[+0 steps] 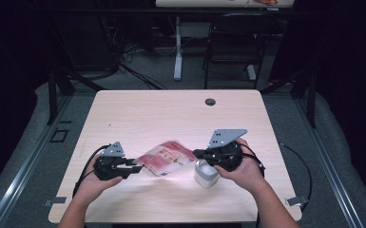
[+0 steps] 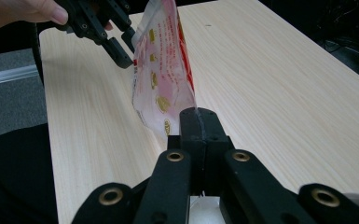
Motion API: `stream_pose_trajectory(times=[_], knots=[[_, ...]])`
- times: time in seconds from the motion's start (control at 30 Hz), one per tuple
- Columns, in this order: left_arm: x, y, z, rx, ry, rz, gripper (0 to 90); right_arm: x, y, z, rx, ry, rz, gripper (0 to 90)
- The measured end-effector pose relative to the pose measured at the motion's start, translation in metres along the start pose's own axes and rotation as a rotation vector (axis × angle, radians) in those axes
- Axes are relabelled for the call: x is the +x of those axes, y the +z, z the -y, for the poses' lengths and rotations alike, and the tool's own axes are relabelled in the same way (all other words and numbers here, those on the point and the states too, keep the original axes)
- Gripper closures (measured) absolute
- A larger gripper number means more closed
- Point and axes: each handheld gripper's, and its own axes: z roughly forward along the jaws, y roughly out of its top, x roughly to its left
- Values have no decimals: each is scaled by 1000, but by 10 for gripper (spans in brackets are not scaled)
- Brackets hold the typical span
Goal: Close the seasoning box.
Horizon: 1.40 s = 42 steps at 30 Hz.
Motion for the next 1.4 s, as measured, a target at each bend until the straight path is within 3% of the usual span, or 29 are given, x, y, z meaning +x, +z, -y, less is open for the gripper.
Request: stream_pose_trajectory(times=[0.23,0.57,0.77,0.87,1.07,1.4], knots=[[5,-3,2,-18,-12,-37,560,3,2,-5,17,-20,-7,900],[7,-12,4,-47,-25,-59,553,5,5,-7,29,-32,-7,900],[2,-16,-1,-60,1,-65,569,6,8,-10,42,-44,-1,900],[-4,-12,-7,-51,28,-49,577,7,12,-10,67,-53,1,900],[-5,-4,-12,-48,37,-34,585,9,18,-12,86,-66,-11,900],[-14,5,-22,-28,78,-27,605,12,22,-15,77,-68,-15,900]])
